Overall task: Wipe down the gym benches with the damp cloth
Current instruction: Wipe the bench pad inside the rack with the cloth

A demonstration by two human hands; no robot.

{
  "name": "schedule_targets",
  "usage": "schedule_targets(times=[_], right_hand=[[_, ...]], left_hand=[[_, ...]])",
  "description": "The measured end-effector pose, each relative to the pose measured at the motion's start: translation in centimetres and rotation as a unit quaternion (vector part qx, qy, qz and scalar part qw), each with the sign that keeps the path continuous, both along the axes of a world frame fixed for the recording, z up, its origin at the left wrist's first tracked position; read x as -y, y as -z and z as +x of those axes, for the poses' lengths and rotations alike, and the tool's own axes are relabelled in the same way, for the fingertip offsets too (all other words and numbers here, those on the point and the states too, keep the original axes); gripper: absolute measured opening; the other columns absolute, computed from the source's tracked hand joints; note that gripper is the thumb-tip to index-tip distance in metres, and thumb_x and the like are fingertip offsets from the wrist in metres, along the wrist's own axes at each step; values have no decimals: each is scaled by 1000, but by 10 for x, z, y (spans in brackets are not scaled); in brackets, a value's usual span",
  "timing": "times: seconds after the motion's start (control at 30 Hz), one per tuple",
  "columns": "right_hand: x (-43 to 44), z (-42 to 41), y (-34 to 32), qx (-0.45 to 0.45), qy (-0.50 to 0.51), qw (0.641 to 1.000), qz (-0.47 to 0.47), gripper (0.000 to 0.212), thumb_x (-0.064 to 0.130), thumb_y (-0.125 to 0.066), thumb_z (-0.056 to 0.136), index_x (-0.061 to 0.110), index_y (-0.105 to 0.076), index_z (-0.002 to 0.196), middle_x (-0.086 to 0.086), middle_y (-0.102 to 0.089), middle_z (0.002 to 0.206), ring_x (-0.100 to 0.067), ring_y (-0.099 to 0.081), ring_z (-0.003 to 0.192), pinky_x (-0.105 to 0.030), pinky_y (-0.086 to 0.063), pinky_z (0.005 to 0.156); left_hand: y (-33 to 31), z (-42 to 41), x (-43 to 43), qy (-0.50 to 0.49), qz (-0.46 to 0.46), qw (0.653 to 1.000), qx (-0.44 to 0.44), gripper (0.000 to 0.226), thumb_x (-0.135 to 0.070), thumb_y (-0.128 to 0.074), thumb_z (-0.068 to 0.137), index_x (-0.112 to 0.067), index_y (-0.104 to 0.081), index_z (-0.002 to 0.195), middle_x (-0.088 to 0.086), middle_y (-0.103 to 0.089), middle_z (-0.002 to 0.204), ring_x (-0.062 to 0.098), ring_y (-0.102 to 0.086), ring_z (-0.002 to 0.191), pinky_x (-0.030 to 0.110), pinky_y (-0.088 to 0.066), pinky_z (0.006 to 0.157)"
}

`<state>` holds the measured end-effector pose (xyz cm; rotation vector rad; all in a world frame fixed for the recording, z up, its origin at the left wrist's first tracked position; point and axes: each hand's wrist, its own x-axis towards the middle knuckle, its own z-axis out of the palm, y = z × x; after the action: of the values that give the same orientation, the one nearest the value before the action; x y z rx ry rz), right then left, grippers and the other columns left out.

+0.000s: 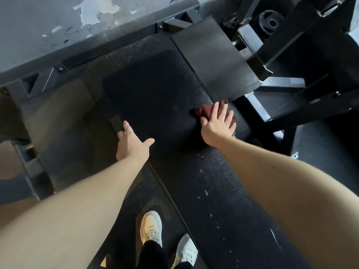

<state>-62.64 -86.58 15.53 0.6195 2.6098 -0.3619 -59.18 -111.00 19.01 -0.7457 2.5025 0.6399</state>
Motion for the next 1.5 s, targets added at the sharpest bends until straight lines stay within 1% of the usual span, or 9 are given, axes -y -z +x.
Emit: schedule_targets(times=[0.17, 0.47, 0.6, 0.73, 0.87, 1.03, 1.2, 1.33, 1.5], right_hand=[[27, 27, 2, -44, -21, 998, 36, 79, 50, -36, 104, 17, 3, 165, -10, 16, 171, -31, 16, 157, -56, 5, 126], [83, 118, -9, -36, -150, 988, -24, 78, 53, -39, 101, 23, -4, 164, -10, 20, 170, -32, 23, 155, -55, 11, 124], [23, 54, 1, -42, -57, 997, 24, 76, 55, -37, 100, 32, -2, 164, -5, 15, 172, -31, 17, 157, -60, 5, 124], [0, 22, 3, -5, 38, 999, 14, 76, 53, -30, 105, 26, 8, 164, -6, 16, 172, -31, 16, 157, -61, 3, 124], [46, 72, 2, -68, -46, 996, 39, 81, 50, -41, 102, 18, -2, 165, -13, 12, 171, -34, 13, 157, -60, 3, 125], [105, 165, 0, -74, -247, 966, -22, 75, 48, -37, 102, 17, -12, 165, -14, 6, 172, -34, 16, 157, -64, 2, 124], [116, 145, 5, -63, -278, 958, -25, 73, 48, -34, 104, 18, -6, 165, -10, 11, 172, -32, 24, 155, -62, 10, 123], [135, 82, 7, -69, -287, 955, -25, 72, 48, -28, 107, 19, 4, 164, -10, 20, 170, -32, 29, 153, -60, 16, 122], [122, 100, 5, -84, -300, 950, -36, 71, 48, -29, 106, 19, -1, 165, -9, 18, 171, -29, 26, 155, -57, 10, 125]], left_hand=[[0, 14, -1, -45, 31, 998, -5, 90, -43, -69, 94, -20, -14, 161, 3, -30, 161, 32, -52, 131, 44, -50, 87], [-8, 32, -9, -82, 52, 995, 30, 58, -40, -67, 96, -9, -46, 140, 12, -55, 138, 35, -59, 120, 41, -44, 81], [-1, 33, -5, -80, 52, 995, 37, 51, -44, -66, 96, -7, -55, 129, 11, -64, 125, 34, -65, 107, 34, -43, 66], [8, 38, 2, -68, 59, 995, 31, 55, -48, -64, 96, 2, -62, 118, 20, -69, 113, 36, -68, 95, 30, -32, 48], [5, 38, 1, -97, 84, 991, 26, 42, -39, -66, 98, -9, -60, 125, 10, -65, 118, 30, -62, 102, 34, -44, 74], [8, 35, 12, -117, 115, 986, 21, 30, -32, -72, 93, -15, -65, 116, 8, -72, 108, 28, -70, 98, 41, -56, 91], [2, 29, 19, -97, 110, 989, 34, 21, -31, -73, 93, -13, -72, 106, 4, -76, 97, 24, -72, 94, 33, -56, 87], [-1, 24, 28, -73, 105, 991, 47, 19, -24, -63, 100, -12, -77, 100, 4, -76, 86, 16, -69, 75, 25, -48, 58], [3, 23, 29, -120, 130, 984, 29, 11, -17, -68, 96, -13, -78, 98, 5, -76, 80, 19, -74, 76, 35, -61, 82]])
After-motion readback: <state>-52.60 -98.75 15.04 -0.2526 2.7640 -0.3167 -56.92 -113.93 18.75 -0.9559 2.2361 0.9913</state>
